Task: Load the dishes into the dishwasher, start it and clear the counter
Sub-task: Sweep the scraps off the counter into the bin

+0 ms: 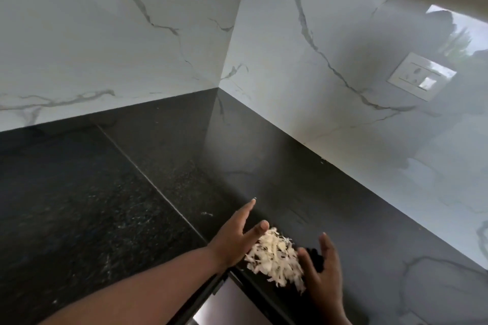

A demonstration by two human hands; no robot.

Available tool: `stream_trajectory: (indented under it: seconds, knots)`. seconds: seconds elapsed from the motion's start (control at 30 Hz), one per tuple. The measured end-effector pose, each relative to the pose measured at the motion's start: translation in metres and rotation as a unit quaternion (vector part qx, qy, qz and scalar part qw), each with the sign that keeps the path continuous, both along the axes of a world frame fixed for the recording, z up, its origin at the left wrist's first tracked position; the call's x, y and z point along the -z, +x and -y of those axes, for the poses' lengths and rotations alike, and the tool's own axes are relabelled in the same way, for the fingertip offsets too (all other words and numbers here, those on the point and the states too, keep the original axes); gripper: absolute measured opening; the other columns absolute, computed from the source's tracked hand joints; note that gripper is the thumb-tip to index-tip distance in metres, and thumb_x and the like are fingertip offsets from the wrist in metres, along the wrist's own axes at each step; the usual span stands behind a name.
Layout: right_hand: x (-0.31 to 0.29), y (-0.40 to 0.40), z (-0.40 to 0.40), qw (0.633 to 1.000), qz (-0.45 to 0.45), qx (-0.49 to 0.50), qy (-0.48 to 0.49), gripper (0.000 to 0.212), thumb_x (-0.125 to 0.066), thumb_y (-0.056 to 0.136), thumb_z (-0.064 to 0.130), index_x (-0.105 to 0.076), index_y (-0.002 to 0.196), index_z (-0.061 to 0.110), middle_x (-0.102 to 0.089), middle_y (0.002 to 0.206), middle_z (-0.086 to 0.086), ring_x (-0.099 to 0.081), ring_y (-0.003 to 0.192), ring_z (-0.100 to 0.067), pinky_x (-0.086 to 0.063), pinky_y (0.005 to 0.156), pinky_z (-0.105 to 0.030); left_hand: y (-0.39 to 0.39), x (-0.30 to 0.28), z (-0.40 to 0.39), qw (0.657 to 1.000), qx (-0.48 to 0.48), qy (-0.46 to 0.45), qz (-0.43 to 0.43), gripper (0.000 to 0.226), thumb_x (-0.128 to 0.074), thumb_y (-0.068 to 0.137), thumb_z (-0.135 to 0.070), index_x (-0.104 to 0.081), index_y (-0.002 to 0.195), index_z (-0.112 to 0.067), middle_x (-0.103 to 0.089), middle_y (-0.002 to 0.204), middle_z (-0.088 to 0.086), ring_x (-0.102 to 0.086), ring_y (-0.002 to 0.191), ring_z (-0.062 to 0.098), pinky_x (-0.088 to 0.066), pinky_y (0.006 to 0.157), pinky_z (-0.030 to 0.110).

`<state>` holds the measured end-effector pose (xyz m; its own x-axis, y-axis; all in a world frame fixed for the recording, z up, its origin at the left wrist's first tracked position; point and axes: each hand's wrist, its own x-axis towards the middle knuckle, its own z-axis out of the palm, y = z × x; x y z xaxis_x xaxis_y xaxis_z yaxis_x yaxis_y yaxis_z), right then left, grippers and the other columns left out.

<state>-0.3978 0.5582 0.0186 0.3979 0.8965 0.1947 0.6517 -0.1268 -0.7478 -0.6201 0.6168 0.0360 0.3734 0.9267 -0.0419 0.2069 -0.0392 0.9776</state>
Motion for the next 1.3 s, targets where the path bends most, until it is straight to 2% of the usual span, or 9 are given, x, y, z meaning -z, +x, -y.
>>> stream_trajectory:
  seconds: [0.13,0.23,0.37,0.5,0.67,0.77,0.9,1.1,1.3]
  knots:
    - [0.007,0.004,-0.01,0.999,-0.019,-0.035,-0.025,0.075,-0.073,0.069,0.056,-0.046,0.135,0.034,-0.051,0.14,-0.009,-0.05,0.127,-0.027,-0.042,0.104,-0.05,-0.02,-0.002,0.006,0.997,-0.038,-0.043,0.047,0.08,-0.046,0.085,-0.063,-0.025,0.152,-0.024,-0.027,0.158,-0.004,-0.024,0.142,0.003,-0.022,0.118,0.027]
    - [0.005,0.002,-0.01,0.975,0.115,-0.163,-0.095,0.115,-0.058,0.058,0.088,-0.021,0.152,0.033,-0.021,0.152,0.012,-0.017,0.142,-0.012,-0.019,0.117,-0.043,-0.016,-0.002,0.012,0.999,-0.034,-0.03,0.007,0.083,-0.046,0.085,-0.068,-0.023,0.153,-0.026,-0.025,0.159,-0.005,-0.022,0.141,0.003,-0.021,0.115,0.024]
    - [-0.001,0.0,-0.006,0.952,0.168,-0.218,-0.132,0.133,-0.045,0.05,0.099,0.009,0.152,0.034,0.01,0.148,0.024,0.014,0.138,-0.002,0.005,0.117,-0.031,0.015,0.008,0.016,0.956,0.011,0.107,-0.273,0.102,-0.028,0.079,-0.084,-0.012,0.155,-0.018,-0.013,0.163,0.0,-0.004,0.149,0.01,0.0,0.12,0.027]
    - [0.0,0.016,-0.001,0.964,0.015,-0.25,-0.086,0.116,-0.069,0.058,0.077,-0.005,0.149,0.044,-0.005,0.151,0.032,-0.01,0.138,0.015,-0.02,0.11,-0.01,0.05,0.017,0.02,0.91,0.012,0.142,-0.389,0.116,-0.009,0.07,-0.093,-0.007,0.156,-0.016,-0.007,0.163,-0.002,0.007,0.149,0.013,0.007,0.121,0.031]
    - [0.001,0.035,-0.002,0.953,-0.177,-0.241,-0.051,0.092,-0.079,0.079,0.032,-0.019,0.147,0.038,-0.024,0.155,0.016,-0.023,0.141,0.003,-0.021,0.109,-0.013,0.071,-0.002,0.03,0.991,-0.116,0.017,-0.071,0.091,-0.035,0.073,-0.085,-0.036,0.144,-0.027,-0.044,0.146,-0.001,-0.039,0.133,0.007,-0.031,0.112,0.025]
    - [0.0,0.038,-0.004,0.938,-0.234,-0.253,-0.034,0.084,-0.076,0.082,0.018,-0.025,0.146,0.034,-0.028,0.154,0.011,-0.025,0.141,-0.002,-0.022,0.112,-0.02,0.068,-0.013,0.04,0.968,-0.234,-0.037,0.087,0.067,-0.038,0.086,-0.068,-0.041,0.139,-0.027,-0.05,0.143,0.001,-0.05,0.124,0.01,-0.035,0.099,0.022]
    - [-0.001,0.039,-0.003,0.931,-0.251,-0.263,-0.035,0.08,-0.079,0.08,0.026,-0.03,0.143,0.035,-0.032,0.154,0.009,-0.027,0.142,-0.004,-0.023,0.112,-0.021,0.041,-0.018,0.056,0.903,-0.353,-0.096,0.227,0.09,-0.029,0.078,-0.075,-0.045,0.142,-0.013,-0.056,0.138,0.007,-0.054,0.123,0.021,-0.034,0.11,0.035]
    - [0.006,0.022,0.003,0.931,0.111,-0.344,-0.051,0.113,-0.05,0.061,0.091,-0.003,0.15,0.04,-0.006,0.16,0.015,-0.002,0.147,-0.007,-0.012,0.119,-0.033,0.006,-0.006,0.097,0.794,-0.373,-0.276,0.394,0.095,-0.029,0.077,-0.087,-0.059,0.127,-0.011,-0.067,0.122,0.015,-0.059,0.117,0.036,-0.045,0.095,0.048]
    - [0.011,0.003,-0.016,0.909,0.256,-0.319,-0.085,0.12,-0.025,0.052,0.103,0.017,0.147,0.042,0.019,0.16,0.005,0.024,0.145,-0.025,0.012,0.117,-0.048,-0.004,0.015,0.128,0.805,-0.269,-0.411,0.333,0.082,-0.05,0.077,-0.065,-0.069,0.113,0.006,-0.063,0.124,0.025,-0.065,0.104,0.04,-0.049,0.088,0.045]
